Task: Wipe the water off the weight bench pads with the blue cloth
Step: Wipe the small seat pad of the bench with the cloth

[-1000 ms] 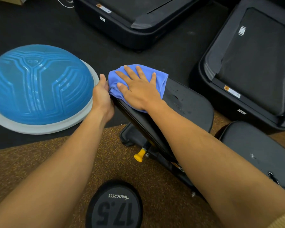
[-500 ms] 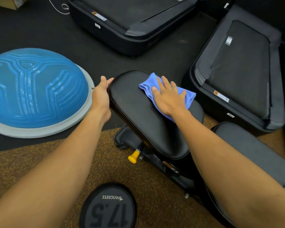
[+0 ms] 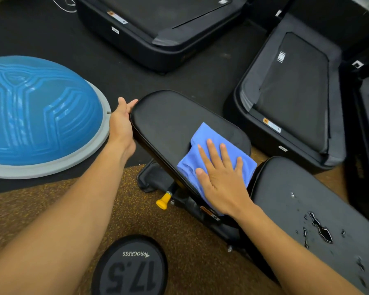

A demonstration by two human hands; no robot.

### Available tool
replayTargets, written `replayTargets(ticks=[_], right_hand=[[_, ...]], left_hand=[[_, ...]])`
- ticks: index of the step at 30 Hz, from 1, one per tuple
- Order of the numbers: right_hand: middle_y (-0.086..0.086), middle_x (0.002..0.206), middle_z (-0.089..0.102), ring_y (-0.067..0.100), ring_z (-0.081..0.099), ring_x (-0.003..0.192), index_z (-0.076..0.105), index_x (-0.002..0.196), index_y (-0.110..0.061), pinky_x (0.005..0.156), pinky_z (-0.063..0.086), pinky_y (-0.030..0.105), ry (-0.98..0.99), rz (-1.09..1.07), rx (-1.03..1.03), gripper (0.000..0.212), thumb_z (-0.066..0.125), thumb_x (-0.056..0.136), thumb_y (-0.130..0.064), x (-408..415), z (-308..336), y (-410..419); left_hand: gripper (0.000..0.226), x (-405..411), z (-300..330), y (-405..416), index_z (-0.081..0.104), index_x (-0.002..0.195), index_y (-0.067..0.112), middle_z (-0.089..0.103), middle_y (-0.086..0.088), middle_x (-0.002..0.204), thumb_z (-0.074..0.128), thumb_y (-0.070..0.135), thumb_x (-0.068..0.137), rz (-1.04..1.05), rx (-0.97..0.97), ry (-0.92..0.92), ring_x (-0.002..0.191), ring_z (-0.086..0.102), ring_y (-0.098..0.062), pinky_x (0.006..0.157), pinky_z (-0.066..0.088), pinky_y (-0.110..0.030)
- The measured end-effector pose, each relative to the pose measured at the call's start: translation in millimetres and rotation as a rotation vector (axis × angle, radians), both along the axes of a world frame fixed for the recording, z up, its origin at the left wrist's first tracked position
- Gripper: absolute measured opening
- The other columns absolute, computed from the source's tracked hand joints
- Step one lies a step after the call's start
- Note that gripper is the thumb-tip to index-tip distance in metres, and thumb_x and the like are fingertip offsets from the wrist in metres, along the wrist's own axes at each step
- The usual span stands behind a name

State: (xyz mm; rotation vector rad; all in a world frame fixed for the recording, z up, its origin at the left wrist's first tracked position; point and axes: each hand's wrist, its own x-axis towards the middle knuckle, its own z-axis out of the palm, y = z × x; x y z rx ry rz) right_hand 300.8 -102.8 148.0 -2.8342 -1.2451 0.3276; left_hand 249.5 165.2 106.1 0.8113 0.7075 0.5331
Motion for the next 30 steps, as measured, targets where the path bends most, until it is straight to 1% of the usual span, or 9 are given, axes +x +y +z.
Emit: replayTargets(ticks=[3, 6, 10, 12, 16, 19, 23, 26, 30], right_hand=[[-0.014, 0.166, -0.021, 0.019, -0.026, 0.152, -0.009, 0.158, -0.043, 0.118, -0.010, 0.062, -0.034, 0.070, -0.017, 0.065, 0.001, 0.096, -0.062, -15, -4, 7], [-0.011, 0.167, -0.020, 0.022, -0.025, 0.152, -0.009, 0.159, -0.042, 0.118, -0.007, 0.065, -0.056, 0.102, -0.026, 0.065, 0.006, 0.098, -0.061, -20, -8, 18], [-0.008, 0.169, -0.015, 0.027, -0.020, 0.154, -0.005, 0.159, -0.041, 0.117, -0.005, 0.068, -0.070, 0.143, -0.013, 0.063, 0.020, 0.104, -0.056, -18, -8, 49], [-0.007, 0.169, -0.013, 0.027, -0.019, 0.154, -0.003, 0.160, -0.041, 0.117, -0.006, 0.069, -0.055, 0.158, 0.004, 0.063, 0.023, 0.105, -0.055, -12, -7, 71], [-0.006, 0.170, -0.009, 0.029, -0.014, 0.155, 0.000, 0.160, -0.041, 0.115, -0.004, 0.073, -0.050, 0.168, 0.036, 0.062, 0.021, 0.104, -0.058, 4, -7, 115], [-0.007, 0.170, -0.007, 0.028, -0.013, 0.155, 0.002, 0.160, -0.042, 0.113, -0.008, 0.073, -0.027, 0.152, 0.055, 0.062, 0.019, 0.103, -0.061, 15, -7, 148], [-0.008, 0.170, -0.004, 0.027, -0.012, 0.155, 0.005, 0.159, -0.045, 0.112, -0.009, 0.074, -0.007, 0.140, 0.066, 0.062, 0.020, 0.102, -0.064, 32, -3, 179], [-0.009, 0.170, -0.003, 0.026, -0.011, 0.156, 0.006, 0.159, -0.046, 0.112, -0.009, 0.074, -0.011, 0.135, 0.068, 0.061, 0.019, 0.102, -0.063, 34, -4, 182], [-0.010, 0.170, -0.004, 0.023, -0.011, 0.156, 0.006, 0.159, -0.044, 0.114, -0.006, 0.072, -0.032, 0.105, 0.107, 0.060, 0.018, 0.103, -0.061, 21, -8, 151]], left_hand=[[0.059, 0, 0, 0, 0.056, 0.136, 0.017, 0.075, -0.001, 0.118, 0.022, 0.054, 0.106, 0.008, -0.029, -0.018, 0.114, 0.068, -0.019, 0.105, 0.049, -0.043], [0.060, 2, 0, -1, 0.055, 0.139, 0.015, 0.075, -0.003, 0.118, 0.023, 0.055, 0.106, 0.022, -0.054, -0.033, 0.112, 0.069, -0.020, 0.103, 0.050, -0.043], [0.062, 3, 2, -3, 0.055, 0.138, 0.012, 0.076, -0.004, 0.115, 0.022, 0.054, 0.107, 0.033, -0.056, -0.048, 0.107, 0.072, -0.018, 0.095, 0.054, -0.037], [0.062, 2, 2, -3, 0.056, 0.137, 0.011, 0.076, -0.006, 0.115, 0.022, 0.054, 0.107, 0.041, -0.062, -0.058, 0.106, 0.073, -0.018, 0.092, 0.055, -0.036], [0.063, 1, -1, 0, 0.057, 0.136, 0.013, 0.074, -0.010, 0.118, 0.024, 0.057, 0.105, 0.019, -0.087, -0.072, 0.108, 0.072, -0.025, 0.094, 0.055, -0.042], [0.062, 0, -2, 2, 0.060, 0.134, 0.013, 0.075, -0.007, 0.116, 0.026, 0.056, 0.105, 0.031, -0.074, -0.043, 0.106, 0.073, -0.023, 0.093, 0.056, -0.041], [0.062, 2, -4, 2, 0.069, 0.124, 0.010, 0.075, -0.010, 0.116, 0.026, 0.052, 0.107, 0.027, -0.057, -0.066, 0.110, 0.071, -0.024, 0.098, 0.053, -0.040], [0.061, 2, -6, 3, 0.069, 0.125, 0.008, 0.074, -0.011, 0.118, 0.029, 0.050, 0.107, 0.044, -0.055, -0.069, 0.111, 0.071, -0.025, 0.100, 0.053, -0.041], [0.059, 4, -8, 3, 0.063, 0.132, 0.009, 0.074, -0.009, 0.119, 0.030, 0.050, 0.107, 0.051, -0.051, -0.024, 0.110, 0.071, -0.022, 0.100, 0.054, -0.039]])
